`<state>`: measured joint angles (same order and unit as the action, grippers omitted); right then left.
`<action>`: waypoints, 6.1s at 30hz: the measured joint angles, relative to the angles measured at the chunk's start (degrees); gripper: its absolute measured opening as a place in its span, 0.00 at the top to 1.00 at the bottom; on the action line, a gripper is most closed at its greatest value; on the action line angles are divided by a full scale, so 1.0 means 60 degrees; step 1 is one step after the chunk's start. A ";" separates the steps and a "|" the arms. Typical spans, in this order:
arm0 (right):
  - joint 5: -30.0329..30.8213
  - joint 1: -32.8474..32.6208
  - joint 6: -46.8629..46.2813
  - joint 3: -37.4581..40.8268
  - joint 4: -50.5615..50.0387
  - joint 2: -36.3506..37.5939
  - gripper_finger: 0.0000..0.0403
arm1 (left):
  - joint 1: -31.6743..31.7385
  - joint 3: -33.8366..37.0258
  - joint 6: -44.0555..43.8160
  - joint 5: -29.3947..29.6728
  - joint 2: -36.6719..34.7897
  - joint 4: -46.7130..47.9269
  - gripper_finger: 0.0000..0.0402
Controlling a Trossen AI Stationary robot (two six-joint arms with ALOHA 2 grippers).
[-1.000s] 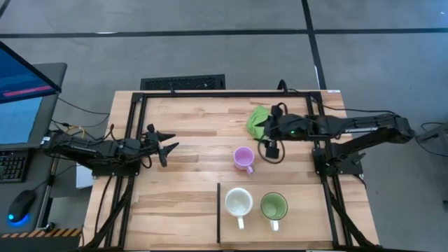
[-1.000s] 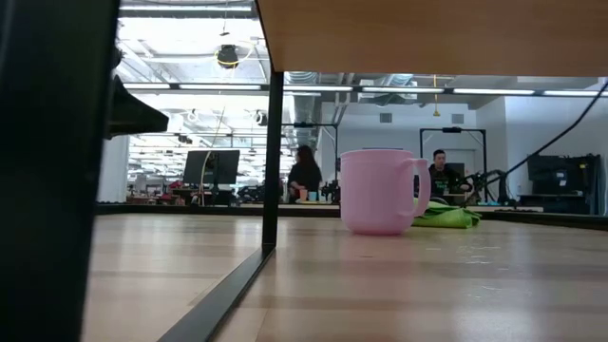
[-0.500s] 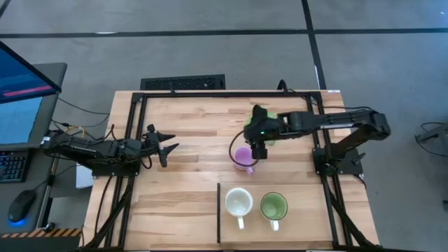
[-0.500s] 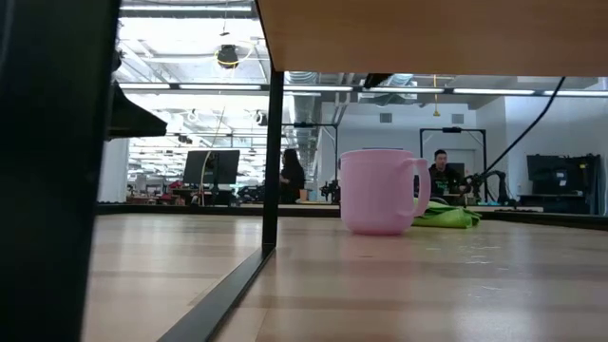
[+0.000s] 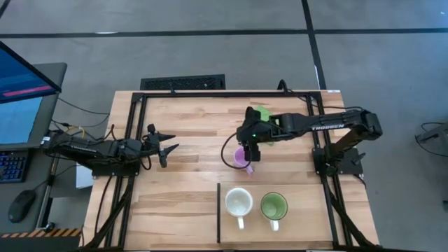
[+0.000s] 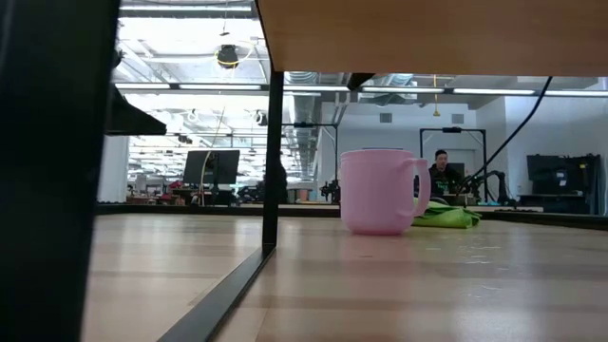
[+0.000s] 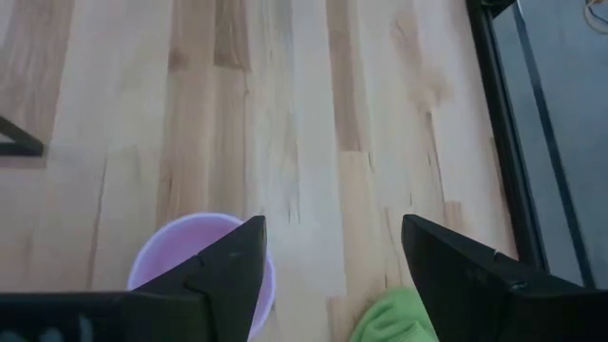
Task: Stack small to large cups/mugs on shelf
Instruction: Put the pink mug on the shelf
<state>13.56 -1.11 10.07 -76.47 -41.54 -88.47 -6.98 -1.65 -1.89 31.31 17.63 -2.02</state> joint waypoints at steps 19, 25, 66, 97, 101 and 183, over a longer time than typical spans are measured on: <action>-0.0011 -0.0090 0.0399 -0.0029 -0.0354 -0.1171 0.33 | 0.0000 -0.0004 0.0884 0.0091 -0.0010 0.0066 0.54; -0.0014 -0.0079 0.0578 0.0007 -0.0657 -0.1704 0.33 | 0.0000 0.0000 0.1034 0.0133 0.0083 0.0069 0.54; -0.0541 -0.0103 0.0355 -0.0007 -0.0948 -0.2630 0.33 | 0.0000 0.0022 0.1136 0.0412 0.0186 -0.0041 0.54; -0.1038 0.0270 0.0579 -0.0011 -0.0608 -0.2943 0.72 | 0.0000 0.0015 0.1216 0.0543 0.0189 0.0022 0.54; -0.1045 0.0270 0.0578 -0.0011 -0.0608 -0.2943 0.80 | 0.0000 0.0015 0.1216 0.0543 0.0189 0.0026 0.54; -0.0527 -0.6034 -1.3536 -0.0015 -0.8083 0.3349 0.97 | 0.0000 0.0015 -0.0385 0.0645 0.0186 -0.0084 0.54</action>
<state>10.40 -37.31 -71.15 -76.55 -90.04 -68.37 -6.98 -1.56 -4.20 35.18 18.74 -2.52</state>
